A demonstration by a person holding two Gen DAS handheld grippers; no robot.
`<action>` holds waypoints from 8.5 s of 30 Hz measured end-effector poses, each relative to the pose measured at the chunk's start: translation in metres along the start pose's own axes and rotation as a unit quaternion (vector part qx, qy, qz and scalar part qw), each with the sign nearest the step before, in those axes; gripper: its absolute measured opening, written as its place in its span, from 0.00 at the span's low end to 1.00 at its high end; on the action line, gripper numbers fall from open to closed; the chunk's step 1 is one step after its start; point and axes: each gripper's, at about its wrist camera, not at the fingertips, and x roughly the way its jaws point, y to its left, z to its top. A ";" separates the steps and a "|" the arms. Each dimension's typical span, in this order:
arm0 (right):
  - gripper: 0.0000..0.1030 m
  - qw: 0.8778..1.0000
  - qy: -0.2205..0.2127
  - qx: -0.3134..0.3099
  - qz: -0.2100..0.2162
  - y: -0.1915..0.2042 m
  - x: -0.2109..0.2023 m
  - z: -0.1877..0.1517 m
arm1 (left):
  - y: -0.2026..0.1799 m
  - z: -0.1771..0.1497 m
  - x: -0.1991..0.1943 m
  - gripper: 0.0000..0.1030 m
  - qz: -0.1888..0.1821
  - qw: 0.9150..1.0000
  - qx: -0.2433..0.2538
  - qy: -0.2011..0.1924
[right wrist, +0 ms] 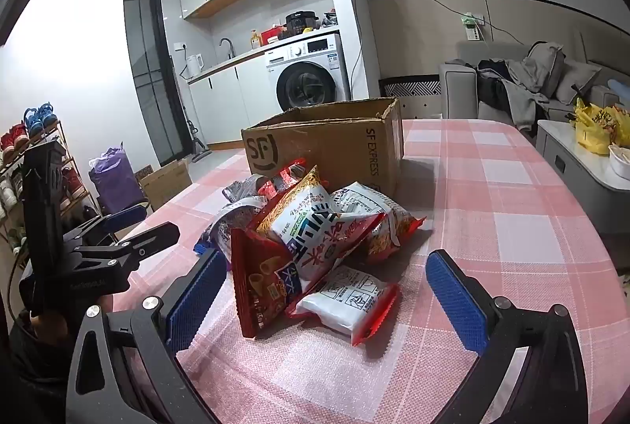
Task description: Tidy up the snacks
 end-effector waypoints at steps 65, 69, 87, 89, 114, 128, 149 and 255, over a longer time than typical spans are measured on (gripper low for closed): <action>1.00 1.000 0.011 -0.002 -0.013 0.000 0.004 0.005 | 0.011 0.006 0.008 0.99 0.002 1.000 -0.009 0.008; 1.00 1.000 0.009 -0.005 -0.018 0.000 0.004 0.006 | 0.012 0.007 0.008 0.99 0.003 1.000 -0.009 0.009; 1.00 0.999 0.036 -0.008 -0.034 -0.002 0.011 0.004 | 0.015 0.008 0.011 0.99 0.008 1.000 -0.009 0.018; 1.00 0.999 0.038 -0.009 -0.036 -0.002 0.012 0.003 | 0.016 0.008 0.012 0.99 0.006 1.000 -0.012 0.020; 1.00 0.997 0.070 -0.013 -0.039 -0.002 0.031 0.014 | 0.011 0.017 0.035 0.99 0.009 0.999 0.011 0.046; 0.97 0.993 0.090 -0.058 -0.044 0.007 0.053 0.030 | -0.005 0.031 0.065 0.97 -0.018 0.996 0.050 0.070; 0.88 0.982 0.145 -0.123 -0.010 0.012 0.092 0.045 | -0.023 0.040 0.128 0.75 -0.074 0.984 0.094 0.131; 0.50 0.997 0.047 0.054 0.016 -0.050 0.184 0.174 | -0.014 0.234 0.265 0.33 -0.035 0.998 0.024 0.049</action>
